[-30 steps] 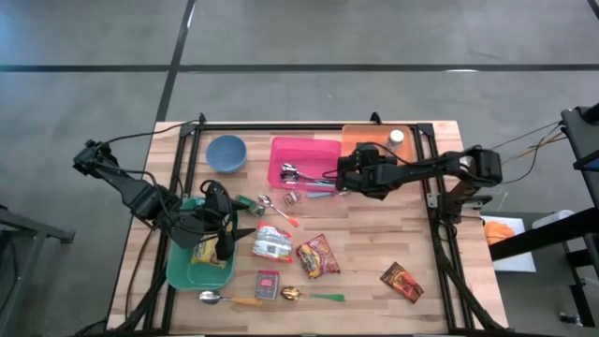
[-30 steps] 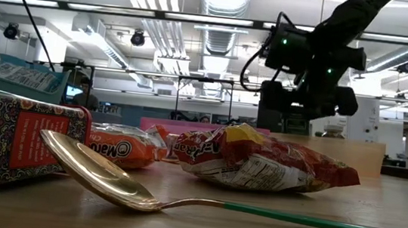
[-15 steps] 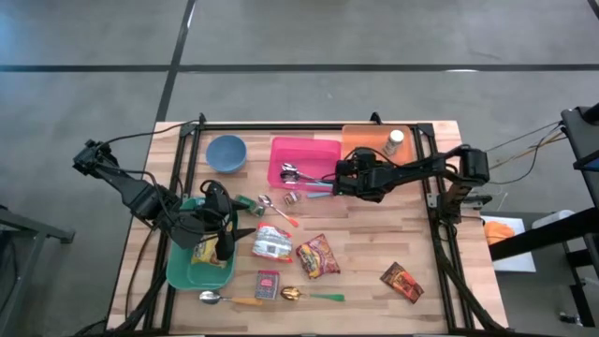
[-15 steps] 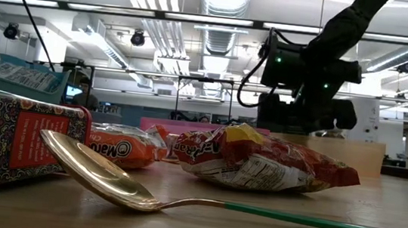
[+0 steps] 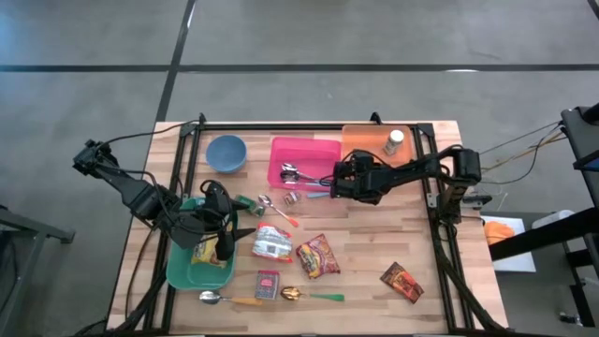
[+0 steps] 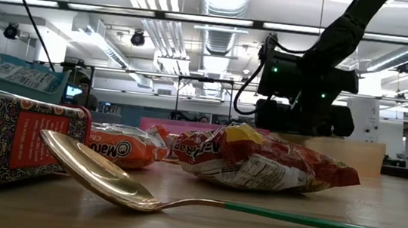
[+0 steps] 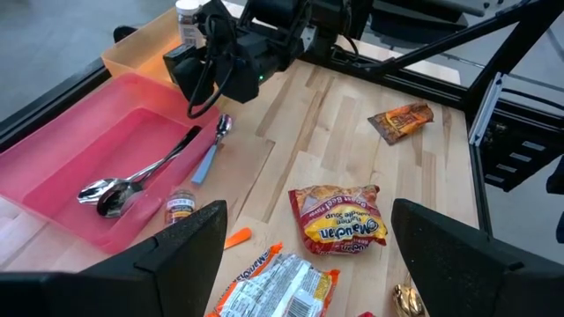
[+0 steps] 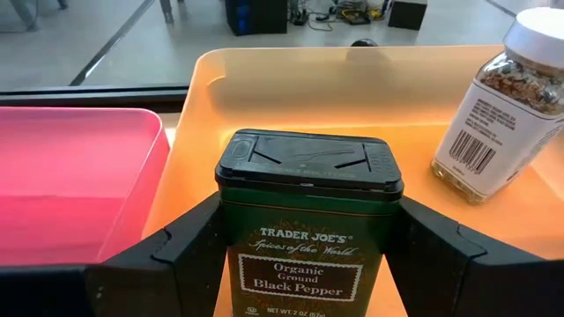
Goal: Pick & Place Food Item
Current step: Put the black spice can into the orange bin
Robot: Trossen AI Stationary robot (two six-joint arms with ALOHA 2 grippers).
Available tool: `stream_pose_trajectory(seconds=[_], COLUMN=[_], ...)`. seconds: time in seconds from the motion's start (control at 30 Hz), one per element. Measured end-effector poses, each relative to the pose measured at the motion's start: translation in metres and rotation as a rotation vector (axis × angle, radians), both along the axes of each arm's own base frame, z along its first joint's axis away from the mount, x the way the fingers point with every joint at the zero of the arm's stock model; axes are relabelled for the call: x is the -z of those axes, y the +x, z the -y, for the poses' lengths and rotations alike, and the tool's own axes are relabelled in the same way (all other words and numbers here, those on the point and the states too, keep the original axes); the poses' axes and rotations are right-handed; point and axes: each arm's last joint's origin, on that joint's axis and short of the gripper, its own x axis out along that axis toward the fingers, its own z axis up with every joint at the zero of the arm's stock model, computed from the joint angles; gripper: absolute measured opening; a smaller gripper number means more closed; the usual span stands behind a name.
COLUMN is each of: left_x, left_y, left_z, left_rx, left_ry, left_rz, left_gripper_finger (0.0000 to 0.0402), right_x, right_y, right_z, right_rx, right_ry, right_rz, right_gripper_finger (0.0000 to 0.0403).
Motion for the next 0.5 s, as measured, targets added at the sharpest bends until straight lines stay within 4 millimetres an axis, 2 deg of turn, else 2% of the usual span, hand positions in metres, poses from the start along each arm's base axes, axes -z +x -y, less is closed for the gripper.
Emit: stream_pose_trajectory(seconds=[0.5], left_x=[0.0001], left_y=[-0.0001], left_z=[0.0000], left_rx=[0.000], left_ry=[0.001], left_rz=[-0.001], left_gripper_finger=[0.0325], right_x=[0.0004], right_y=[0.0003], right_z=[-0.0045], right_rx=[-0.016], right_ry=[-0.002], right_rz=[-0.006], right_gripper_finger=[0.0247])
